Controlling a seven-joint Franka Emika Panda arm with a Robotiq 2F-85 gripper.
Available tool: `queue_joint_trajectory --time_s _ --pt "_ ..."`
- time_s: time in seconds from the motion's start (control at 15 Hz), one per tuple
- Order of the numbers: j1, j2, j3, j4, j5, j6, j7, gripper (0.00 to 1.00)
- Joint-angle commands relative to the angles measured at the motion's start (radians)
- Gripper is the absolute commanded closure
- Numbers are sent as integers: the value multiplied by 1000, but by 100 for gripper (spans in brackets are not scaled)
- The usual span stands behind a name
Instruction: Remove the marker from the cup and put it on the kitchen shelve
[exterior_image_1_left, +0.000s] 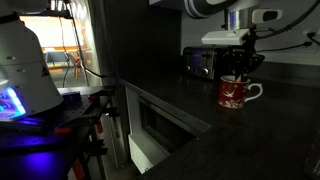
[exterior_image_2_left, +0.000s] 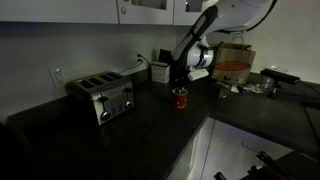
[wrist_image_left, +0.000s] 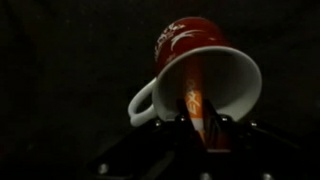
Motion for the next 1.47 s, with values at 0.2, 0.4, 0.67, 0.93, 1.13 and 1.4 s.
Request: queue_joint_trajectory --time_s 0.2,0.4,0.67,0.93,1.13,1.4 --pt "54 -222 -29 -111 -63 -129 80 95" --pt "75 -285 -36 -123 -100 -254 85 95" --pt "76 -276 36 -135 -11 -354 -88 95" --pt "98 -222 87 -181 -18 -369 -248 95" --pt "112 -172 104 -204 -73 -378 -333 95" --pt "130 -116 122 -207 -92 -360 -364 95"
